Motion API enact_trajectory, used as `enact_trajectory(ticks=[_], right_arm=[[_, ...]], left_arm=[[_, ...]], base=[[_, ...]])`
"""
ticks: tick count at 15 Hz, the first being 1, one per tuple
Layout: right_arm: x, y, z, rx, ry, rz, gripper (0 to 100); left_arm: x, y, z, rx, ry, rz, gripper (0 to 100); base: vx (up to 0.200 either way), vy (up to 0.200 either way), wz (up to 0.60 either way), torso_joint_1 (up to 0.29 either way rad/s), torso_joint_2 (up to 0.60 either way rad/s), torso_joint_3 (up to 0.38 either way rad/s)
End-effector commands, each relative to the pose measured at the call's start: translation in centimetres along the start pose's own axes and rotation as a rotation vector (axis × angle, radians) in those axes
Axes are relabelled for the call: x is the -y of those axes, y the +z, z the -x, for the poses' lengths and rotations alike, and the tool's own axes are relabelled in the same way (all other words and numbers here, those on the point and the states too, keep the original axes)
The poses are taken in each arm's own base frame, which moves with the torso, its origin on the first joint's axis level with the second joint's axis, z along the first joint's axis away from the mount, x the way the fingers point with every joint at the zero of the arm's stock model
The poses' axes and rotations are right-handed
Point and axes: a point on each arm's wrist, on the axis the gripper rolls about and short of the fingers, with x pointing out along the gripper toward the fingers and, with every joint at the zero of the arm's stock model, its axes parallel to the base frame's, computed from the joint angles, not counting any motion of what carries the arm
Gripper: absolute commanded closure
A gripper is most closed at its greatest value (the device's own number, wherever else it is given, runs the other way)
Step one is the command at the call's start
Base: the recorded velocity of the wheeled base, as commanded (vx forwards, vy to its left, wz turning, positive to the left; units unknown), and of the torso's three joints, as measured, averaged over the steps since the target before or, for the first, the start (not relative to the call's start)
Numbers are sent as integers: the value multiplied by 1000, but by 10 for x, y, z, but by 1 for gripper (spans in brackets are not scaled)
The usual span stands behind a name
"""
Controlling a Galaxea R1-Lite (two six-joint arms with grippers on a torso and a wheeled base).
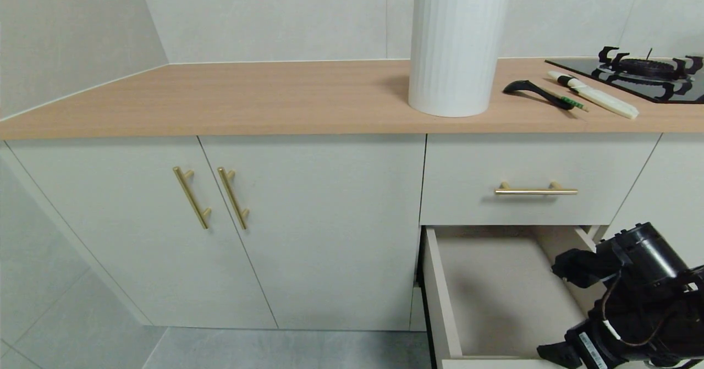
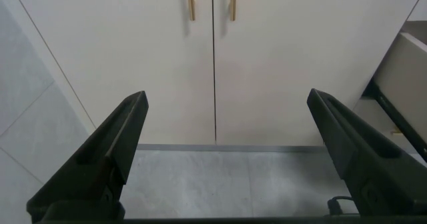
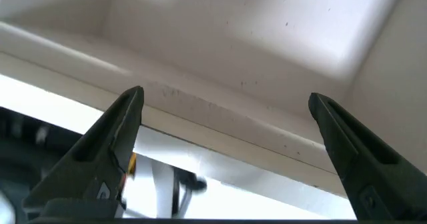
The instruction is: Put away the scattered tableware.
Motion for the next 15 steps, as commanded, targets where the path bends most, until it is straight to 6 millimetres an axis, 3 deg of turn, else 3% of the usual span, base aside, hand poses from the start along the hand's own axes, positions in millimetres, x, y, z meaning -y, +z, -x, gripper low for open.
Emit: enact_trajectory(ticks=[1, 5, 15], right_arm=[[-3, -4, 11, -5, 9, 51, 0], [-13, -17, 21, -98, 33, 156, 0], [-15, -25, 21, -181, 44, 220, 0]], left_arm=[[0, 0, 0, -2, 1, 0, 0], [0, 0, 0, -2, 1, 0, 0], [0, 0, 0, -2, 1, 0, 0]], base=[[0, 0, 0, 0, 0, 0], [0, 0, 0, 0, 0, 0], [0, 0, 0, 0, 0, 0]])
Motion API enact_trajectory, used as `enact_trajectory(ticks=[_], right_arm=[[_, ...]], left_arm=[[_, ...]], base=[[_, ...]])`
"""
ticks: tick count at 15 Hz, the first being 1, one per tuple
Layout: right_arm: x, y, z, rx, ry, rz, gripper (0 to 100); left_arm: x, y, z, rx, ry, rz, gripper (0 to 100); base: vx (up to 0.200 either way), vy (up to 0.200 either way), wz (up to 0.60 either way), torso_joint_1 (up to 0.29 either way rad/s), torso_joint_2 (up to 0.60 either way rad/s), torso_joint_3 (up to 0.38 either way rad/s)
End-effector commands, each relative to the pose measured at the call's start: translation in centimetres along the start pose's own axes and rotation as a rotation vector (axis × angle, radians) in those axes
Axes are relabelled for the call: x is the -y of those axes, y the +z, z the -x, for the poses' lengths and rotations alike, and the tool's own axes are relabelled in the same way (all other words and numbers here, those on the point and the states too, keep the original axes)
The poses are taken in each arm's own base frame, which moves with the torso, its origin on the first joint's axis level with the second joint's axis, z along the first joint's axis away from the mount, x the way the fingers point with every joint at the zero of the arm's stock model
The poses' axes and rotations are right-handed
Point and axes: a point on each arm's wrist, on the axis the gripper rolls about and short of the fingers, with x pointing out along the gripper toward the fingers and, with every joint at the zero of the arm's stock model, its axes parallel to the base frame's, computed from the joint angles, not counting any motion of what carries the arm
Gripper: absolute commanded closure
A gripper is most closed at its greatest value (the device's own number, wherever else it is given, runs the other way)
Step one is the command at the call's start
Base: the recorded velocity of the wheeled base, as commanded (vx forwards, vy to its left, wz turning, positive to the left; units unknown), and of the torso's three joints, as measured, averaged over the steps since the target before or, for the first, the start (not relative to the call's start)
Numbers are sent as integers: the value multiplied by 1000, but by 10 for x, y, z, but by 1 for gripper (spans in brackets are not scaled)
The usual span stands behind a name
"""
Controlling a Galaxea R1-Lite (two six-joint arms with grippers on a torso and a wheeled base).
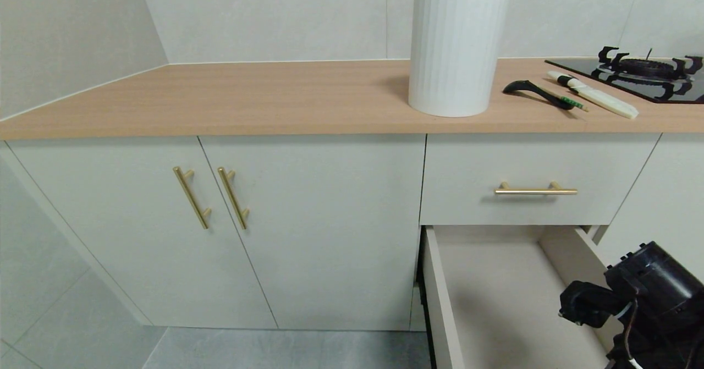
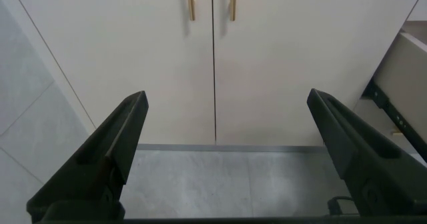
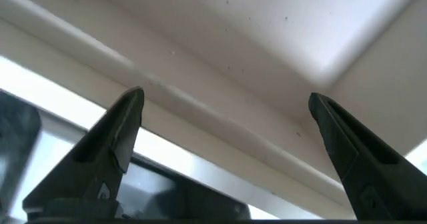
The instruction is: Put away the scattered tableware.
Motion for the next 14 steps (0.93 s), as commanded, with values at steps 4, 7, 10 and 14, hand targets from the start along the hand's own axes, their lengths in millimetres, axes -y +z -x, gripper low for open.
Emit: enact_trajectory(ticks=[4, 7, 10, 14], right_arm=[[0, 5, 4, 4, 0, 3, 0], [10, 40, 23, 212, -5, -335, 0], [22, 53, 31, 376, -16, -422, 0], [23, 54, 37, 473, -21, -427, 0]], left_arm=[[0, 0, 0, 0, 0, 0, 0], [0, 0, 0, -2, 0, 0, 0], [0, 0, 0, -2, 0, 0, 0], [0, 0, 0, -2, 0, 0, 0]], base=[[0, 0, 0, 0, 0, 0], [0, 0, 0, 0, 0, 0], [0, 0, 0, 0, 0, 0], [0, 0, 0, 0, 0, 0]])
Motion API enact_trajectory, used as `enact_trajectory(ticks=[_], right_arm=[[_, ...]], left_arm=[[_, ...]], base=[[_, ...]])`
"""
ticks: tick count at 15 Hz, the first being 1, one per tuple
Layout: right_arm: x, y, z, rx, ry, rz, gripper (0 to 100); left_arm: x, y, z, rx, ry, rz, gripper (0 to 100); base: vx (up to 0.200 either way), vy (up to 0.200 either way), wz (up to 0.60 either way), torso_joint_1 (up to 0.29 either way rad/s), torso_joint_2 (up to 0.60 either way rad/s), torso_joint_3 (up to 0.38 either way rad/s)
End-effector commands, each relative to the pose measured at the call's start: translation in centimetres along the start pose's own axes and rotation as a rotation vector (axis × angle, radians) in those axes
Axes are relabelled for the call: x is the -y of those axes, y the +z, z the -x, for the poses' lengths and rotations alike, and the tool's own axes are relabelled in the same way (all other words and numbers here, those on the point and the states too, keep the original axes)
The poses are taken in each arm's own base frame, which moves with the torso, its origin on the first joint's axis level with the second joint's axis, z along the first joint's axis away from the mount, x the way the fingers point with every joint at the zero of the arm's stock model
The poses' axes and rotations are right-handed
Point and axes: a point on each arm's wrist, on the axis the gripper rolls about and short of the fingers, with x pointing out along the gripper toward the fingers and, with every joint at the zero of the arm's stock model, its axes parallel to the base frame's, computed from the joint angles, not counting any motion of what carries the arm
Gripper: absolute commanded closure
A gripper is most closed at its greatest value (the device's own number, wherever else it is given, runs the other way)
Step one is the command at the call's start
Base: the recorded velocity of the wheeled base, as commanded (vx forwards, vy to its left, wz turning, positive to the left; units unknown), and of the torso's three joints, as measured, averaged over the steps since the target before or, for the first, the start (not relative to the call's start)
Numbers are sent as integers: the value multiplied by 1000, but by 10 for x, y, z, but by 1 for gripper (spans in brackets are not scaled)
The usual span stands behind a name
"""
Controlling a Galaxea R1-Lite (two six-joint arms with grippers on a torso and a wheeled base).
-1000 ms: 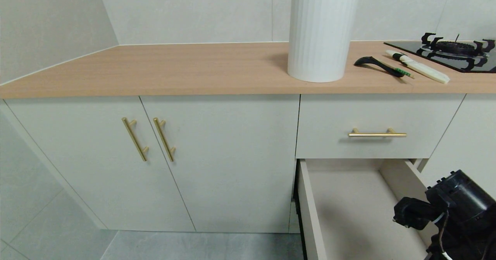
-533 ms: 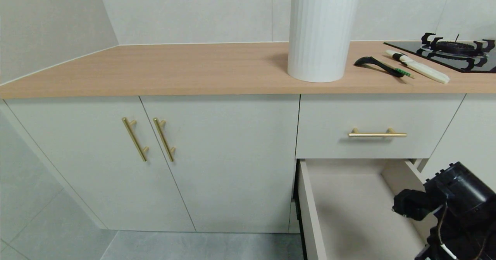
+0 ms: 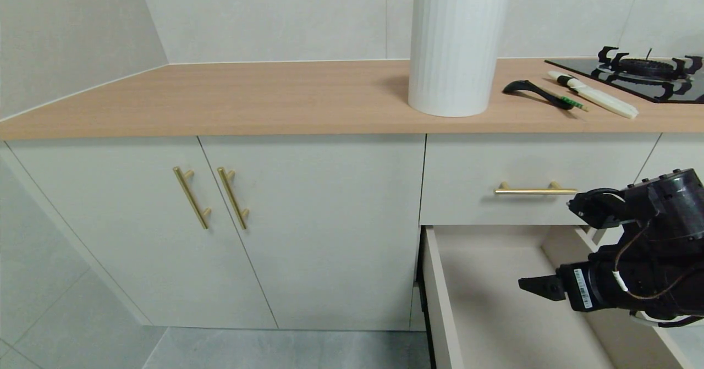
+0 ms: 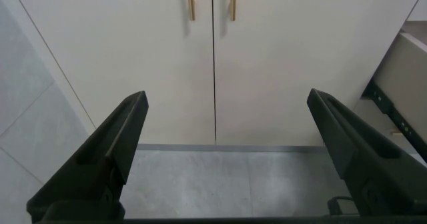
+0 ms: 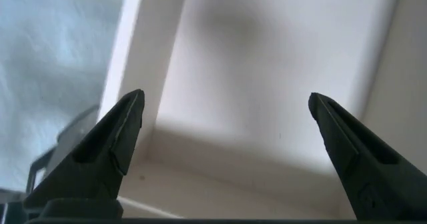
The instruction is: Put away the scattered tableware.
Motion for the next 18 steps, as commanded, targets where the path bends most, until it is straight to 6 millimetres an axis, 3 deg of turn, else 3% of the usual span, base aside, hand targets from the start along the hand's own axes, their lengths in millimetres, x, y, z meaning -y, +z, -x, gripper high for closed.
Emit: enact_trajectory(ticks=[1, 7, 18], right_arm=[[1, 0, 3, 11, -2, -4, 0], [6, 1, 2, 13, -17, -15, 0], [5, 3, 7, 35, -14, -10, 0]], left_arm=[[0, 0, 0, -2, 0, 0, 0], [0, 0, 0, 0, 0, 0, 0], [0, 0, 0, 0, 0, 0, 0]], base=[[0, 0, 0, 0, 0, 0], [0, 0, 0, 54, -178, -180], [0, 0, 0, 158, -486, -290]])
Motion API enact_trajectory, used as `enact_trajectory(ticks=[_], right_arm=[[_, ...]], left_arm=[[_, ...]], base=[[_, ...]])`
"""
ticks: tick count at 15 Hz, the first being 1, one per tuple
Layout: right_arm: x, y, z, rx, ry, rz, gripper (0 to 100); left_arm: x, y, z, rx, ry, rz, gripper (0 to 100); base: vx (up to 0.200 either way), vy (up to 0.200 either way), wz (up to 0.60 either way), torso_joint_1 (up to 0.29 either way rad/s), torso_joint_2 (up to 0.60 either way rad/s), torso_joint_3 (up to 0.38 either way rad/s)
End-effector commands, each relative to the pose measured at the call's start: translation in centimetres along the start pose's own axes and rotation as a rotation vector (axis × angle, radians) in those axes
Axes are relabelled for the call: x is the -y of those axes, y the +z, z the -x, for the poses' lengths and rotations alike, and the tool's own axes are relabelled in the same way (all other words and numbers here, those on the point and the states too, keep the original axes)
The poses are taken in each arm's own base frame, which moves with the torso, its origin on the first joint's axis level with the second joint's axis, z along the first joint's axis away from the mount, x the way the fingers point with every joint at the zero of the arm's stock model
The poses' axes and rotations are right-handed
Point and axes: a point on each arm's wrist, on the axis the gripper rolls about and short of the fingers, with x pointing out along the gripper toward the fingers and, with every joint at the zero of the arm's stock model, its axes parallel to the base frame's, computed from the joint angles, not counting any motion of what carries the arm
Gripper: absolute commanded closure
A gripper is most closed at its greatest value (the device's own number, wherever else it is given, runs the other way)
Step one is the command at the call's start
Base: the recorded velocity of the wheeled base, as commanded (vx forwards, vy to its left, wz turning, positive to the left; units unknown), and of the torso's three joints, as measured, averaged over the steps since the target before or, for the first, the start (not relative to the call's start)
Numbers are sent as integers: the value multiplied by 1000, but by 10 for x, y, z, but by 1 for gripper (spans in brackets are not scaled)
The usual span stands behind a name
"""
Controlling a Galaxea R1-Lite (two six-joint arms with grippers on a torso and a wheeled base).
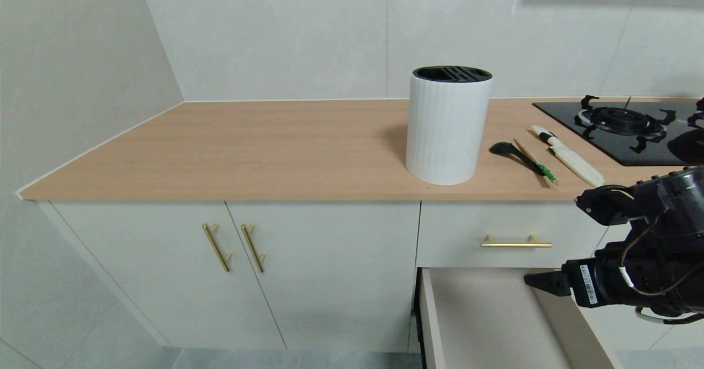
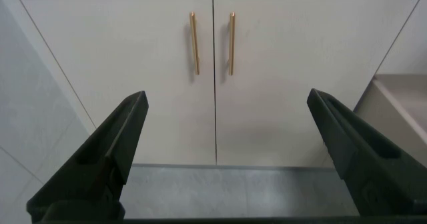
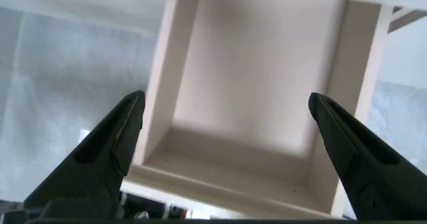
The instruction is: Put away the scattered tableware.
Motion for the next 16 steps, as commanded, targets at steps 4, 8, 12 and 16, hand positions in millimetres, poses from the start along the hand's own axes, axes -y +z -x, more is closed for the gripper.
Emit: enact_trajectory(ticks=[4, 8, 12, 16], right_arm=[[-6, 54, 19, 195, -54, 0, 0], [1, 116, 23, 264, -93, -69, 0], [27, 117, -7, 216, -173, -127, 0], [40, 125, -48, 269, -275, -158, 0]], left_arm=[[0, 0, 0, -2, 1, -1, 0], [0, 0, 0, 0, 1, -1, 0], [0, 0, 0, 0, 1, 1, 0], [0, 0, 0, -2, 1, 1, 0]], base=[[0, 0, 0, 47, -108, -64], [0, 0, 0, 0, 0, 0], [0, 0, 0, 0, 0, 0], [0, 0, 0, 0, 0, 0]])
